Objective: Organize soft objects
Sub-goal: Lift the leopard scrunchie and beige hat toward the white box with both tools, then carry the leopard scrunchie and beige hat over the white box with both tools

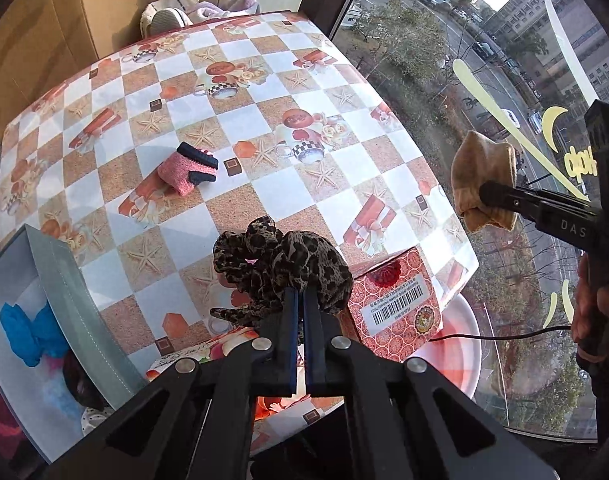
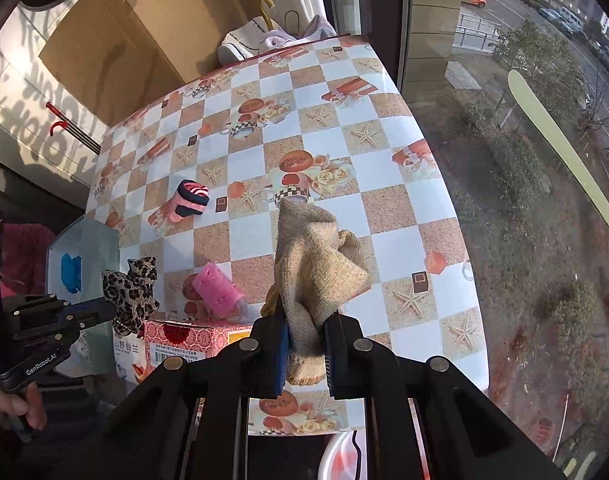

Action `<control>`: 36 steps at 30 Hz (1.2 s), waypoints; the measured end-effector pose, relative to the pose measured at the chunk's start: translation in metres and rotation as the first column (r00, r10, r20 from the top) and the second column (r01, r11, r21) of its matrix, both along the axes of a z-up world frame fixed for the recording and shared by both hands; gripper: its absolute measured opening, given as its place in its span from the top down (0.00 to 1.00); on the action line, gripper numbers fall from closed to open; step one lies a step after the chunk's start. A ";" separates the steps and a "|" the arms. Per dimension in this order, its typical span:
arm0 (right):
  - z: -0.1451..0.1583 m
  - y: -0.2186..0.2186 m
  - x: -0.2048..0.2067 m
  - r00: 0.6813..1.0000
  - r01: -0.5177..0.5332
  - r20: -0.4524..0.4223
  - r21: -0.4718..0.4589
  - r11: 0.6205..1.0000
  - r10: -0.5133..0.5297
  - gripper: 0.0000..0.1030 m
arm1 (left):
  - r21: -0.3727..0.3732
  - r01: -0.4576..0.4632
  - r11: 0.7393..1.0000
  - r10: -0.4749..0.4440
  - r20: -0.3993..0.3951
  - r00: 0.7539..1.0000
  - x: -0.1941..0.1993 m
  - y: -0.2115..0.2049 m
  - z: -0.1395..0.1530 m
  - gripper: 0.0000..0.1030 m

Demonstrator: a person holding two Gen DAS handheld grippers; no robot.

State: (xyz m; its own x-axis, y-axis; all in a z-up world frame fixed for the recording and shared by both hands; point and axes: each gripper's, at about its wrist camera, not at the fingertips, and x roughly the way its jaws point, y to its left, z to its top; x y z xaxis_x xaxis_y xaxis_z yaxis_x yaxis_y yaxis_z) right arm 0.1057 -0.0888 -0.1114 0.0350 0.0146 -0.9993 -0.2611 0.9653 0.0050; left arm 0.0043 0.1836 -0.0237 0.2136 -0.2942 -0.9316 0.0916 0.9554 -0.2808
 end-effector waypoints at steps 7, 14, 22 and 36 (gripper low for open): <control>0.016 0.004 -0.032 1.000 -0.021 0.016 -0.009 1.000 0.022 0.85 | -0.034 0.026 0.999 -0.025 0.054 0.998 -0.019 -0.005 0.023 0.98; 0.027 0.015 -0.046 0.999 -0.032 0.028 0.011 0.999 0.032 0.85 | -0.045 0.027 0.999 -0.023 0.073 0.997 -0.031 -0.002 0.034 0.98; 0.032 0.019 -0.062 0.996 -0.087 -0.001 -0.028 0.996 0.087 0.85 | 0.046 0.164 0.985 -0.169 0.114 0.979 -0.046 -0.039 0.051 0.98; 0.032 0.069 -0.114 0.973 -0.213 -0.083 0.040 0.976 0.216 0.85 | 0.116 0.183 0.976 -0.194 0.092 0.977 -0.083 -0.027 0.053 0.98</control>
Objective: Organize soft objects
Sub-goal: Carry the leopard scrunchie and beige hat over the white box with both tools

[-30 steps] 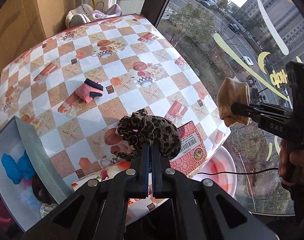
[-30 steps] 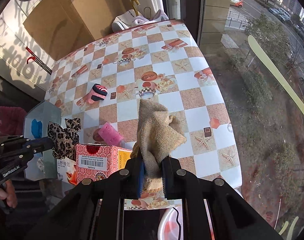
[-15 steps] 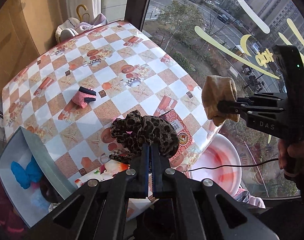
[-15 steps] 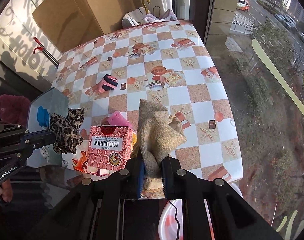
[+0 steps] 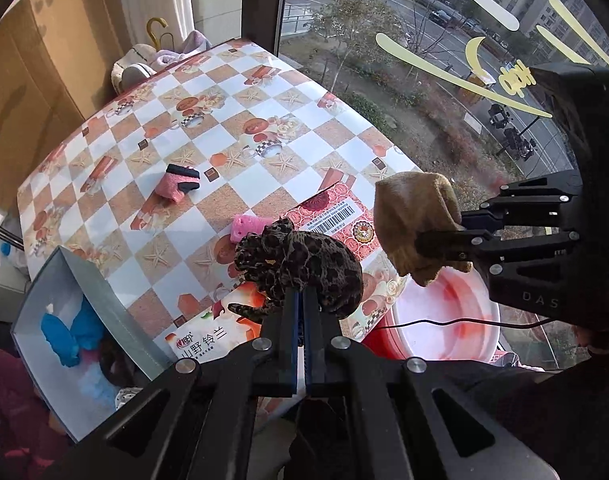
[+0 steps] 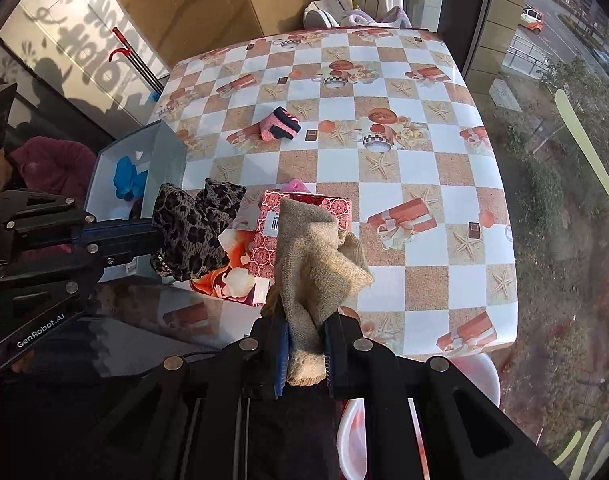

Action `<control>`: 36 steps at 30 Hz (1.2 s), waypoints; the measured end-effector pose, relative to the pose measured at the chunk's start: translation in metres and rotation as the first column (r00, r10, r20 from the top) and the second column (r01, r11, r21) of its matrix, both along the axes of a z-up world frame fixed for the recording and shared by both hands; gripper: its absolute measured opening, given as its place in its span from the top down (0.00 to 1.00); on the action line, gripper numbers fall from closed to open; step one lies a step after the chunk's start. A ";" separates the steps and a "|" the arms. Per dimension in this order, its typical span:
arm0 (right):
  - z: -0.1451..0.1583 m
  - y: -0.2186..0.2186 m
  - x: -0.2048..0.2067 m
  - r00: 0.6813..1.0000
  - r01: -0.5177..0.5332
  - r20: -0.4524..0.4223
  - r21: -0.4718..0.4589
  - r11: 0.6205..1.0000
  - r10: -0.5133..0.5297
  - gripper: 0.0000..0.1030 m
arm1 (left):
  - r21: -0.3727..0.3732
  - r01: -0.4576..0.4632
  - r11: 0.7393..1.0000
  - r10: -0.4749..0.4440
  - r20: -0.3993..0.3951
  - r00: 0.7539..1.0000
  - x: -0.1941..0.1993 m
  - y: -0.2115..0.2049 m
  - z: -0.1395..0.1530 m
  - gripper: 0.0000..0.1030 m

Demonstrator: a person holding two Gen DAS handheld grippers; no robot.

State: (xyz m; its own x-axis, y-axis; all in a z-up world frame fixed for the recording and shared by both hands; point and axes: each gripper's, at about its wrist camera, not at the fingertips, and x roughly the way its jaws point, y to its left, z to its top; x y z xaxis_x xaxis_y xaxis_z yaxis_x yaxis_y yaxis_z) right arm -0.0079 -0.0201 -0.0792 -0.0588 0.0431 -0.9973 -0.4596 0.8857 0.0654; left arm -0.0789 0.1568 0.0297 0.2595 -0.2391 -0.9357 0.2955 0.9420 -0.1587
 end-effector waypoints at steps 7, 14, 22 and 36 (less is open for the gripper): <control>-0.009 0.034 -0.024 0.992 -0.119 -0.049 0.012 0.993 0.119 0.85 | -0.011 -0.110 0.994 0.110 -0.056 0.992 -0.035 0.038 -0.018 0.98; -0.020 0.066 -0.047 0.970 -0.219 -0.100 0.044 0.975 0.222 0.85 | -0.012 -0.222 0.975 0.220 -0.085 0.972 -0.058 0.067 -0.027 0.98; -0.027 0.106 -0.069 0.934 -0.329 -0.121 0.079 0.941 0.337 0.85 | 0.029 -0.321 0.947 0.322 -0.081 0.943 -0.078 0.096 -0.027 0.98; -0.034 0.179 -0.077 0.882 -0.442 -0.107 0.158 0.883 0.460 0.85 | 0.108 -0.521 0.846 0.528 -0.051 0.847 -0.111 0.159 -0.029 0.98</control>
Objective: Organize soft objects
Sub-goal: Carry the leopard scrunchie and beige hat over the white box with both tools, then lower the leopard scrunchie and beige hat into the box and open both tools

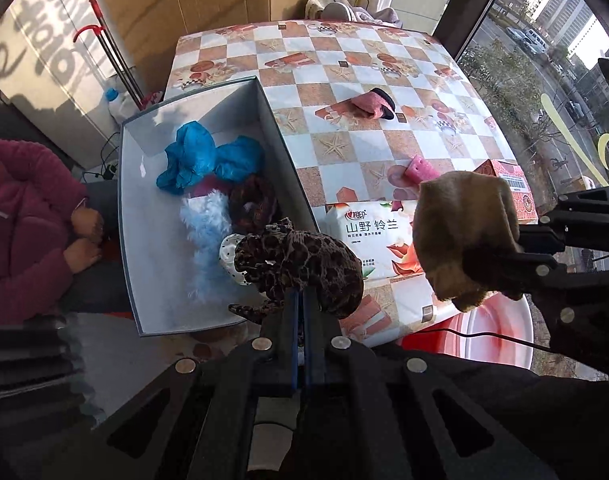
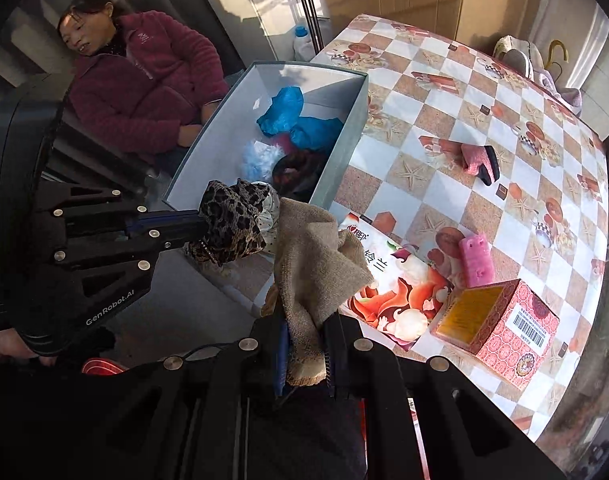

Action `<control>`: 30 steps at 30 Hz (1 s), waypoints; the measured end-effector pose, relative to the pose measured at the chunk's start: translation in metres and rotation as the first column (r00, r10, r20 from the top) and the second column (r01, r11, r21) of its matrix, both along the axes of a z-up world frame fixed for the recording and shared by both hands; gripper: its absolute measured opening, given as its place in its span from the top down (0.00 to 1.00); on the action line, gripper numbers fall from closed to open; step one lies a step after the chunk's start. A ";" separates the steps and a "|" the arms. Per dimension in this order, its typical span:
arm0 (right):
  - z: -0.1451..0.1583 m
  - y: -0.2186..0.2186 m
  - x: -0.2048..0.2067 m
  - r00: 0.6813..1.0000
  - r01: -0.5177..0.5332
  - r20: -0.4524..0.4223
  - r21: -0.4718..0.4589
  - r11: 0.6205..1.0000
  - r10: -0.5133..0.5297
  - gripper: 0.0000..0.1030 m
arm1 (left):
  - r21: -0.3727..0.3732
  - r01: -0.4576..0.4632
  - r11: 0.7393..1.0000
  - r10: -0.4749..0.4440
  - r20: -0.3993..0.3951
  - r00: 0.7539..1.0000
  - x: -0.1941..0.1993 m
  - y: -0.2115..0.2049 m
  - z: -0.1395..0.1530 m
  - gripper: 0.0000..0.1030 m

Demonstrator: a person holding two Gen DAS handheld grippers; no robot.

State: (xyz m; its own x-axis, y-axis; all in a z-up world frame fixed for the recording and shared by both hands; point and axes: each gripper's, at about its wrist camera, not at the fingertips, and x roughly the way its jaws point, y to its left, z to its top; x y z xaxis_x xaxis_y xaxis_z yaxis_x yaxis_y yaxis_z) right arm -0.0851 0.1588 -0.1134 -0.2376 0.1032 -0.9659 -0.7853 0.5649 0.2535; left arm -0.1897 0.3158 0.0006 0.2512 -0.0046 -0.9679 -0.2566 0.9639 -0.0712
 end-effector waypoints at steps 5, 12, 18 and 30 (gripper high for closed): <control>0.000 0.028 -0.002 0.999 -0.054 0.005 0.023 0.998 0.054 0.85 | 0.007 -0.068 0.998 0.068 0.006 0.998 -0.008 0.019 0.001 0.98; -0.001 0.057 -0.005 0.994 -0.109 0.012 0.042 0.993 0.108 0.85 | 0.021 -0.139 0.990 0.139 0.012 0.990 -0.015 0.039 0.001 0.98; -0.002 0.069 -0.007 0.992 -0.129 0.022 0.051 0.990 0.128 0.85 | 0.015 -0.182 0.983 0.182 0.007 0.983 -0.019 0.049 -0.002 0.98; -0.010 0.083 -0.008 0.987 -0.159 0.034 0.060 0.985 0.157 0.85 | 0.015 -0.239 0.971 0.239 -0.004 0.971 -0.021 0.065 -0.007 0.98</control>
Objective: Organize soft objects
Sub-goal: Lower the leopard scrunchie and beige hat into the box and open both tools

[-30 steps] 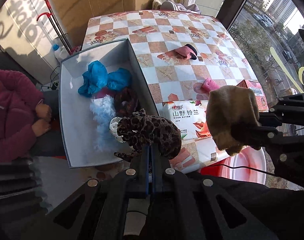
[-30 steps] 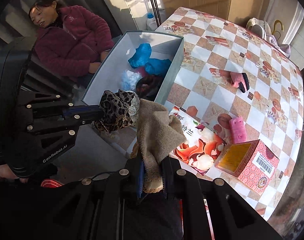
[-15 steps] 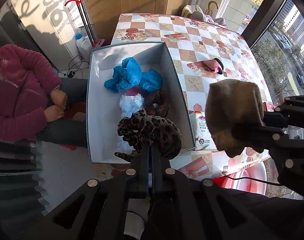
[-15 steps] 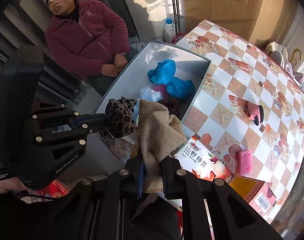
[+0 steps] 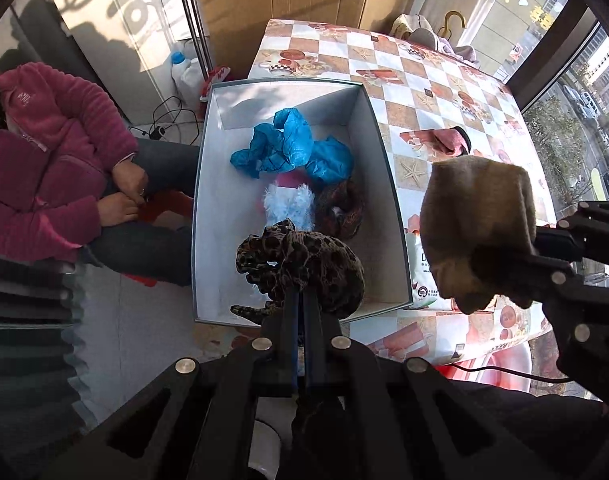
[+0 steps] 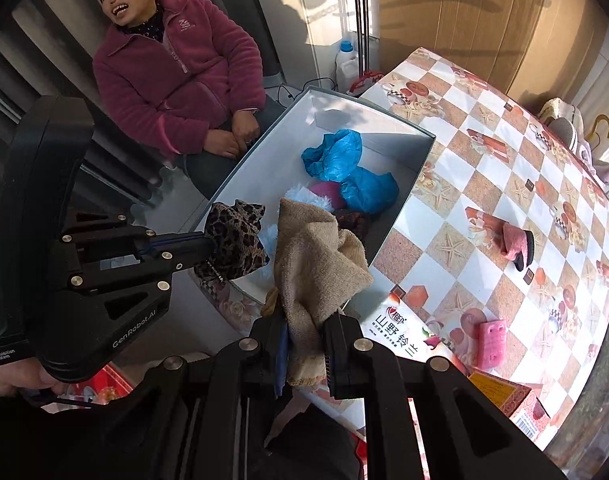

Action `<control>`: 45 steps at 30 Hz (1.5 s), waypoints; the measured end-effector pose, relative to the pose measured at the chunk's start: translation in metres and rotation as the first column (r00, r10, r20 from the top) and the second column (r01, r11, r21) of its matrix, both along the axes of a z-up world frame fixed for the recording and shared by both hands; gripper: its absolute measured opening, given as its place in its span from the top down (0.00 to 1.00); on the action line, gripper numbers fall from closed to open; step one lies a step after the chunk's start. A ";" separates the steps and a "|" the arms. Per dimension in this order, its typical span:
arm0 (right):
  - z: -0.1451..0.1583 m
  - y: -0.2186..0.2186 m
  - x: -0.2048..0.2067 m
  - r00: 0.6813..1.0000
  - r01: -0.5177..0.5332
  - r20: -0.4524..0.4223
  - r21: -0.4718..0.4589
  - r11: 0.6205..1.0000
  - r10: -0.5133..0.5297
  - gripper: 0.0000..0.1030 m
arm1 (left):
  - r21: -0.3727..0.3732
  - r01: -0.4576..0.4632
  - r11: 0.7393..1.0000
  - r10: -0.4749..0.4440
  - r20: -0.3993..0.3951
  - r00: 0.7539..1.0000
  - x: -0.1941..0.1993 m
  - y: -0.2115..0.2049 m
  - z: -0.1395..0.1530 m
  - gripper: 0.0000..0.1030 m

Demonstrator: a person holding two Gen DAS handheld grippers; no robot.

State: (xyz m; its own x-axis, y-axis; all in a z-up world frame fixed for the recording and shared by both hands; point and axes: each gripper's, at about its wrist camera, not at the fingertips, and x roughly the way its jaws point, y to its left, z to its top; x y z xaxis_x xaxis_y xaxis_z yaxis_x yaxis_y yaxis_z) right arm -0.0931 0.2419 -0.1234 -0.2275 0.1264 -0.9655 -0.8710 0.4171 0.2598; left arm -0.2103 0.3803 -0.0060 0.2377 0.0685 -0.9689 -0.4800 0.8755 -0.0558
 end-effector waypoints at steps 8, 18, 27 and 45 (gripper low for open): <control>-0.004 0.006 0.004 1.000 -0.008 -0.008 0.002 1.000 0.008 0.85 | -0.003 -0.015 1.000 0.015 -0.003 1.000 0.002 0.006 -0.002 0.98; -0.006 0.008 0.004 1.000 -0.013 -0.010 -0.001 1.000 0.013 0.85 | -0.009 -0.021 1.000 0.021 -0.004 1.000 0.002 0.009 -0.004 0.98; -0.008 0.010 0.003 1.000 -0.015 -0.011 -0.001 1.000 0.015 0.85 | -0.010 -0.023 1.000 0.023 -0.004 1.000 0.001 0.009 -0.004 0.98; -0.015 0.018 0.008 1.000 0.003 -0.023 -0.001 1.000 -0.003 0.85 | -0.023 -0.038 0.999 0.038 -0.010 0.999 -0.001 0.014 -0.011 0.98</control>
State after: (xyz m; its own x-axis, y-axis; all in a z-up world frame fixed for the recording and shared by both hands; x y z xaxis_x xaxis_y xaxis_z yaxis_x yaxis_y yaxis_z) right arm -0.0853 0.2594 -0.1382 -0.2491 0.1259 -0.9602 -0.8634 0.4202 0.2791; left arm -0.2109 0.3940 -0.0173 0.2259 0.0543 -0.9726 -0.5134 0.8552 -0.0715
